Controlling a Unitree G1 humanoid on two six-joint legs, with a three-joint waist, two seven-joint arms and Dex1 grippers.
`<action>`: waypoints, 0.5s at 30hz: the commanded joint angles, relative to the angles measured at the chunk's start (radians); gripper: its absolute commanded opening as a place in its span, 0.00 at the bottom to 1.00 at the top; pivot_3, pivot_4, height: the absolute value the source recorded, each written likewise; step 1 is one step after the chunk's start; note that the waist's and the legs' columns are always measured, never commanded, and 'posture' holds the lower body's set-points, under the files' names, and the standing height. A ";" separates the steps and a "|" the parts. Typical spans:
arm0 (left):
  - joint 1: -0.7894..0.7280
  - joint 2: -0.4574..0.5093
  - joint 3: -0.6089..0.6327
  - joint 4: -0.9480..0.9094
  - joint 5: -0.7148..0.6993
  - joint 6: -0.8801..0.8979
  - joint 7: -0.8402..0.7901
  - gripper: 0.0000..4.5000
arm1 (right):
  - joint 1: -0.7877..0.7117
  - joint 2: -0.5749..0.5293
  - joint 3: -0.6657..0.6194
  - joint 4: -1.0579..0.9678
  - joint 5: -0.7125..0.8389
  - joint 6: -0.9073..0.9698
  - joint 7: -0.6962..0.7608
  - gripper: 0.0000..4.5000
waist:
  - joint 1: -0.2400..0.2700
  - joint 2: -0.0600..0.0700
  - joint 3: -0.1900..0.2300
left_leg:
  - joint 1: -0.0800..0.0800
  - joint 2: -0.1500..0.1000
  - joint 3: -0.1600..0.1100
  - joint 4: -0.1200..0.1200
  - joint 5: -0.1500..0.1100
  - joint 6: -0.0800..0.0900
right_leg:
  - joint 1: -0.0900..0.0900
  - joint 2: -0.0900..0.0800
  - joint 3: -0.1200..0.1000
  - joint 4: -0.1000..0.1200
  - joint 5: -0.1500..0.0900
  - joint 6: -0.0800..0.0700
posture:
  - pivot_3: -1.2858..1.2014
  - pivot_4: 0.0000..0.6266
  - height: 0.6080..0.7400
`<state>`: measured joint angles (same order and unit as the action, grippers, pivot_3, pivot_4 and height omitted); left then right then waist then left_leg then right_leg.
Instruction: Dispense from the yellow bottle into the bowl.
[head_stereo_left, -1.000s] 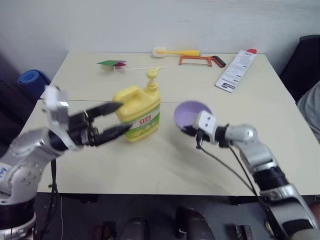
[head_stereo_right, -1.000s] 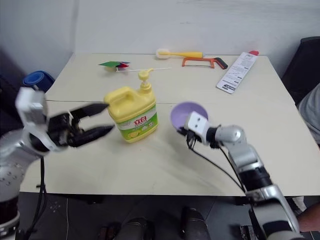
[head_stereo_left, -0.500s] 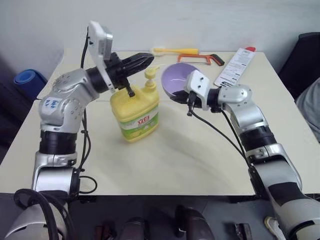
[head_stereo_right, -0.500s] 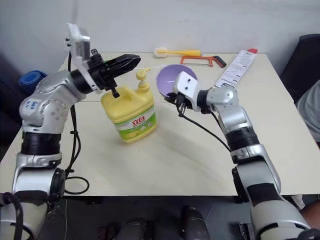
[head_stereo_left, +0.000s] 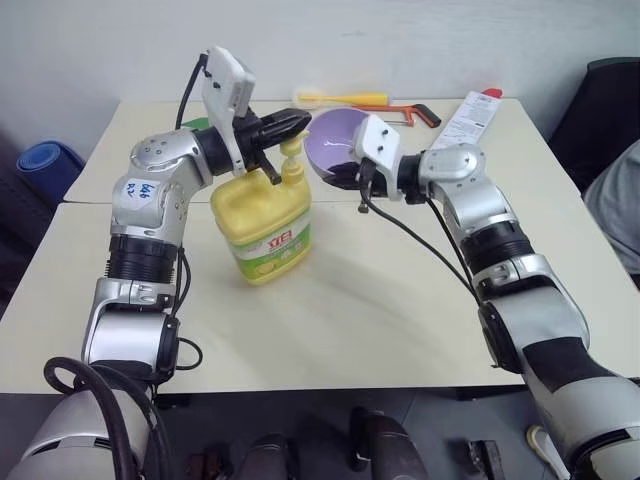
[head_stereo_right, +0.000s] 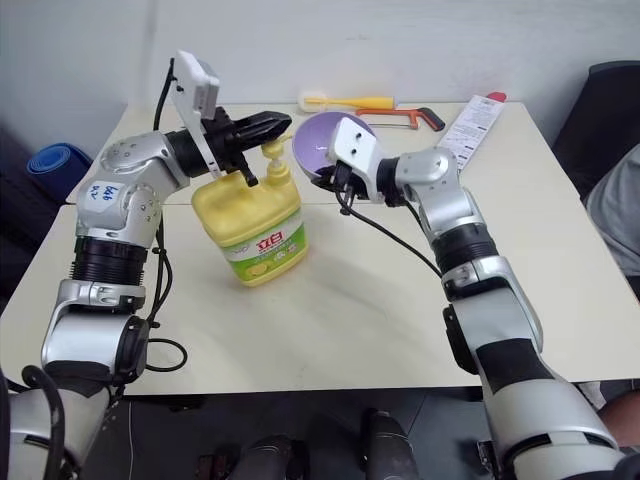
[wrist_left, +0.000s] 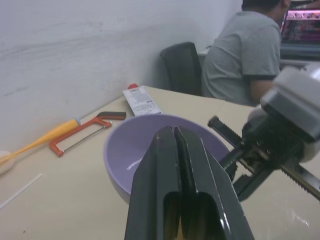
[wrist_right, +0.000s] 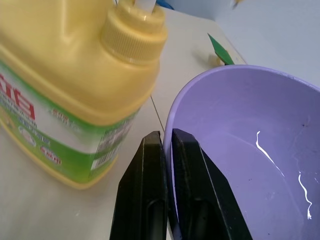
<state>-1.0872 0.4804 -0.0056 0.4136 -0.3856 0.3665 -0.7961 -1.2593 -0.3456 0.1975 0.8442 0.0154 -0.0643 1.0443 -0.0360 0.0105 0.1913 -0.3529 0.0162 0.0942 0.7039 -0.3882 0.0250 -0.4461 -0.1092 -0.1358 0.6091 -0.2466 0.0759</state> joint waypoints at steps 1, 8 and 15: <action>-0.020 0.006 0.021 -0.004 0.019 -0.010 -0.004 0.02 | -0.067 0.010 -0.037 0.025 0.023 -0.002 0.019 0.00 | 0.001 0.000 0.000 | 0.000 0.000 0.000 0.000 0.000 0.001 | 0.000 -0.001 0.000 0.000 0.000 0.000 | 0.52 0.24 1.00; -0.014 0.007 0.039 0.006 0.040 -0.004 0.003 0.02 | -0.119 0.022 -0.044 0.060 0.025 0.009 0.048 0.00 | 0.003 0.000 0.000 | -0.001 -0.002 -0.001 0.001 0.001 0.002 | 0.000 -0.003 -0.001 0.001 0.000 0.001 | 0.52 0.24 1.00; 0.012 0.000 0.019 -0.026 0.052 0.009 -0.028 0.02 | -0.112 0.015 -0.047 0.045 0.024 0.037 0.065 0.00 | 0.003 0.000 0.000 | -0.001 -0.002 -0.001 0.001 0.001 0.002 | 0.000 -0.003 -0.001 0.002 0.000 0.001 | 0.52 0.24 1.00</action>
<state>-1.0839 0.4802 0.0204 0.4171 -0.3446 0.3703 -0.8111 -1.3475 -0.3247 0.1867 0.9243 0.0182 -0.0329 1.1058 -0.0334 0.0105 0.1913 -0.3534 0.0146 0.0935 0.7047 -0.3871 0.0271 -0.4461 -0.1125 -0.1365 0.6108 -0.2461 0.0768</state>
